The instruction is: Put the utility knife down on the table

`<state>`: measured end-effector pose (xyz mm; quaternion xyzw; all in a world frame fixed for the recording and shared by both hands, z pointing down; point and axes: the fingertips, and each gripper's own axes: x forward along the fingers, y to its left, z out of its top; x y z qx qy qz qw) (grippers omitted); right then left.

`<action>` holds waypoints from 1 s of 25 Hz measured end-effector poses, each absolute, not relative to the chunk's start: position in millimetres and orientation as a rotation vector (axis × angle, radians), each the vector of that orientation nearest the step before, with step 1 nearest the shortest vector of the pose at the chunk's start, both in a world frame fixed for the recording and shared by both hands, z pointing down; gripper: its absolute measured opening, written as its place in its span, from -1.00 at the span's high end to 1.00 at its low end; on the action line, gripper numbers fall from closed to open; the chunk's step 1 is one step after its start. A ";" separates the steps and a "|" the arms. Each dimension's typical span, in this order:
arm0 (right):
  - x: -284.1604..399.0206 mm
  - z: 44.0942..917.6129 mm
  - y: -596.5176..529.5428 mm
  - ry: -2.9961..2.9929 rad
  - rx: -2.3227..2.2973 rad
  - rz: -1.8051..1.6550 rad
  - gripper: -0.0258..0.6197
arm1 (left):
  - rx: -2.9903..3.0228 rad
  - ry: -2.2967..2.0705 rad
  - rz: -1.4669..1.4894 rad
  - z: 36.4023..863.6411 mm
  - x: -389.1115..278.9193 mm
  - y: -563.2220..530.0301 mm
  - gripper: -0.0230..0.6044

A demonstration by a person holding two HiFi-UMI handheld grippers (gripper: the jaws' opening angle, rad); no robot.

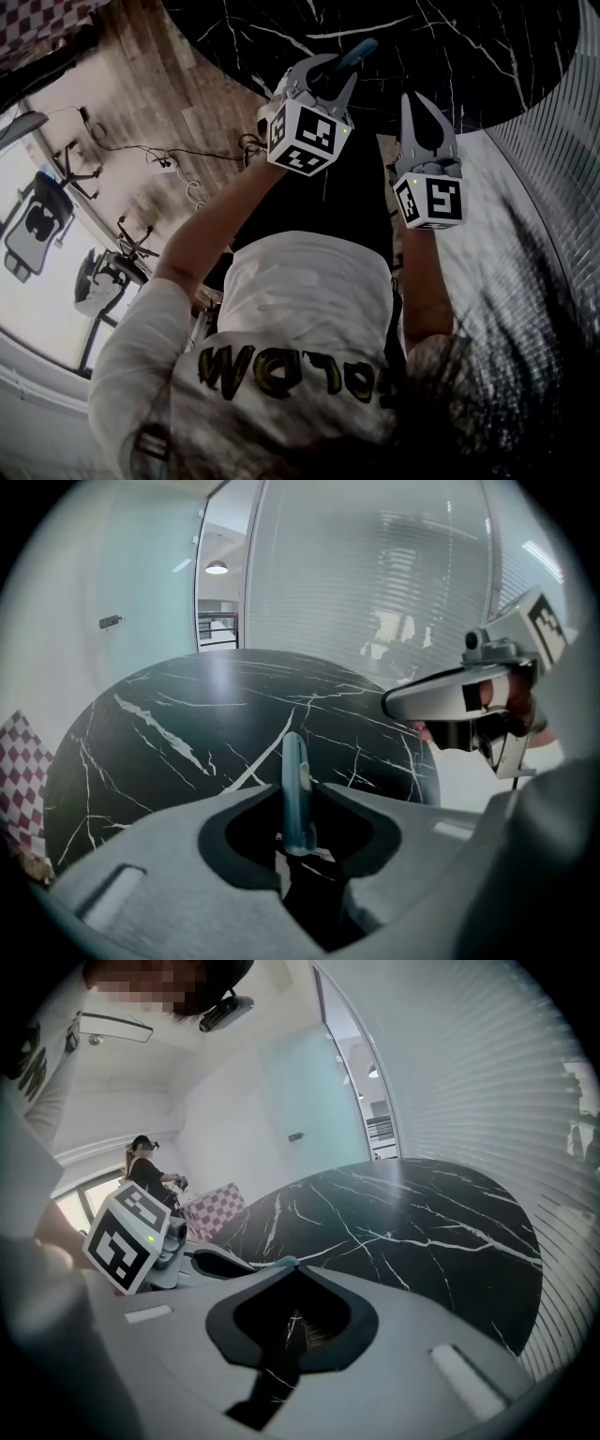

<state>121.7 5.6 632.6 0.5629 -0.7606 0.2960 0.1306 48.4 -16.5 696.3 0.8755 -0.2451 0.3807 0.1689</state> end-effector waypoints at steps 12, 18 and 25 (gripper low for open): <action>121.2 623.7 -4.3 -2.230 1.608 0.826 0.92 | 2.491 -0.746 1.088 696.2 44.3 -22.5 0.53; 124.2 607.8 -5.1 -2.241 1.603 0.795 0.92 | 2.505 -0.770 1.064 683.0 44.3 -24.6 0.52; 125.0 548.3 0.8 -2.268 1.628 0.733 0.92 | 2.533 -0.793 0.887 601.0 44.6 -21.3 0.52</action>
